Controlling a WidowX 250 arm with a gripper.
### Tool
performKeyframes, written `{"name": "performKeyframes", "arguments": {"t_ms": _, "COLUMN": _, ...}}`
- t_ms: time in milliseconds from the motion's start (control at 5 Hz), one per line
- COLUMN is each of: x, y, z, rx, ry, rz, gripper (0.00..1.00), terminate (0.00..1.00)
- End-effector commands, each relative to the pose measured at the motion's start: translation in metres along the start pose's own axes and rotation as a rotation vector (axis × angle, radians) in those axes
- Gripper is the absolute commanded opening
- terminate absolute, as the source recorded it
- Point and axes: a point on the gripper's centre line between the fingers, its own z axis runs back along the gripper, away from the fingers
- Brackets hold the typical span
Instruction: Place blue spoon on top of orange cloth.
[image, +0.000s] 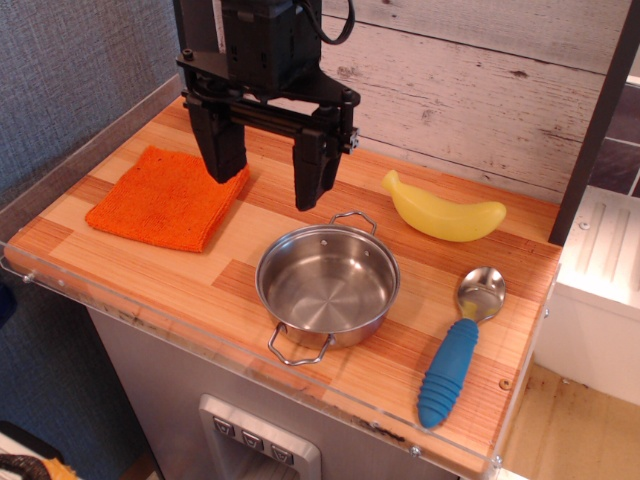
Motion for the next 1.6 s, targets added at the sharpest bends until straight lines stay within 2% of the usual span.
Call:
{"name": "performKeyframes", "arguments": {"t_ms": 0, "x": 0.000, "y": 0.000, "z": 0.000, "rx": 0.000, "ry": 0.000, "rz": 0.000, "gripper": 1.00, "terminate": 0.00}}
{"name": "performKeyframes", "arguments": {"t_ms": 200, "x": 0.006, "y": -0.039, "z": 0.007, "rx": -0.035, "ry": -0.164, "rz": -0.027, "gripper": 1.00, "terminate": 0.00}}
{"name": "performKeyframes", "arguments": {"t_ms": 400, "x": 0.009, "y": -0.077, "z": 0.006, "rx": -0.059, "ry": -0.205, "rz": -0.070, "gripper": 1.00, "terminate": 0.00}}
{"name": "performKeyframes", "arguments": {"t_ms": 600, "x": 0.010, "y": -0.115, "z": -0.011, "rx": -0.070, "ry": -0.206, "rz": -0.096, "gripper": 1.00, "terminate": 0.00}}
{"name": "performKeyframes", "arguments": {"t_ms": 800, "x": 0.010, "y": -0.128, "z": -0.033, "rx": -0.079, "ry": -0.186, "rz": -0.079, "gripper": 1.00, "terminate": 0.00}}
{"name": "performKeyframes", "arguments": {"t_ms": 1000, "x": 0.012, "y": -0.127, "z": -0.064, "rx": -0.091, "ry": -0.150, "rz": -0.051, "gripper": 1.00, "terminate": 0.00}}
{"name": "performKeyframes", "arguments": {"t_ms": 1400, "x": 0.013, "y": -0.123, "z": -0.096, "rx": -0.063, "ry": -0.095, "rz": -0.047, "gripper": 1.00, "terminate": 0.00}}
